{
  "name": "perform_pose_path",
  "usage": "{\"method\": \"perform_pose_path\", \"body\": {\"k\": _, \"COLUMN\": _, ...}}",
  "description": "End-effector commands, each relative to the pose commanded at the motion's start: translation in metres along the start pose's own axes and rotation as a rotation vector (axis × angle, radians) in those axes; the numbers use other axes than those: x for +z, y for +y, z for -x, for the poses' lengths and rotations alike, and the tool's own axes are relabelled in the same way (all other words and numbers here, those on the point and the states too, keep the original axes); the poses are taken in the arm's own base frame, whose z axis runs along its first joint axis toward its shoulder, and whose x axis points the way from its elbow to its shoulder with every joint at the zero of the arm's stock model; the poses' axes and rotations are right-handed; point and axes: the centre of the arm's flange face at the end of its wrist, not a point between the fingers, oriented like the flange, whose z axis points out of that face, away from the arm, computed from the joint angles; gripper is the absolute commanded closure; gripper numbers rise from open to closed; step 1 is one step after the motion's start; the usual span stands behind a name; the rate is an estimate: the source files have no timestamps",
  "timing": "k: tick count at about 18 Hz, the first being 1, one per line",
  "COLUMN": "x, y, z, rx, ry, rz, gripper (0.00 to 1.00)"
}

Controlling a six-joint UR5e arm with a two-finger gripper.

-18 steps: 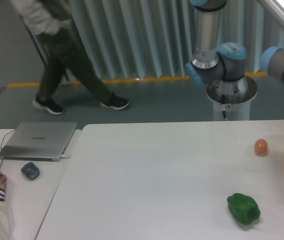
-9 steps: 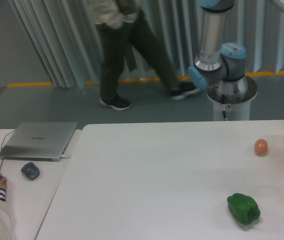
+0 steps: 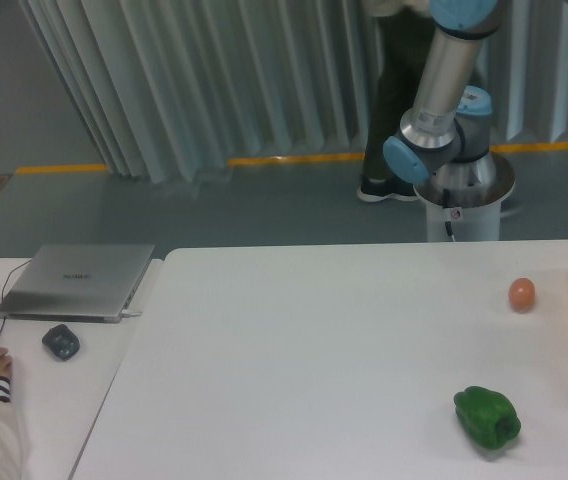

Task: Place the red pepper on the table
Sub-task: 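Raise the gripper and swing the arm away from the table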

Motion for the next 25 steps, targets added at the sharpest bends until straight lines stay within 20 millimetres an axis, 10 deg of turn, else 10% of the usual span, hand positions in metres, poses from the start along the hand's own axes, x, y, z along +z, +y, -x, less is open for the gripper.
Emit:
{"method": "perform_pose_path", "body": {"k": 17, "x": 0.063, "y": -0.008, "z": -0.036, "rx": 0.036, "ry": -0.038, "rz": -0.073, "gripper": 0.0}}
{"method": "perform_pose_path", "body": {"k": 21, "x": 0.065, "y": -0.01, "z": -0.033, "rx": -0.005, "ry": -0.035, "rz": -0.082, "gripper": 0.47}}
{"method": "perform_pose_path", "body": {"k": 25, "x": 0.06, "y": -0.009, "z": -0.035, "rx": -0.017, "ry": -0.027, "rz": -0.077, "gripper": 0.52}}
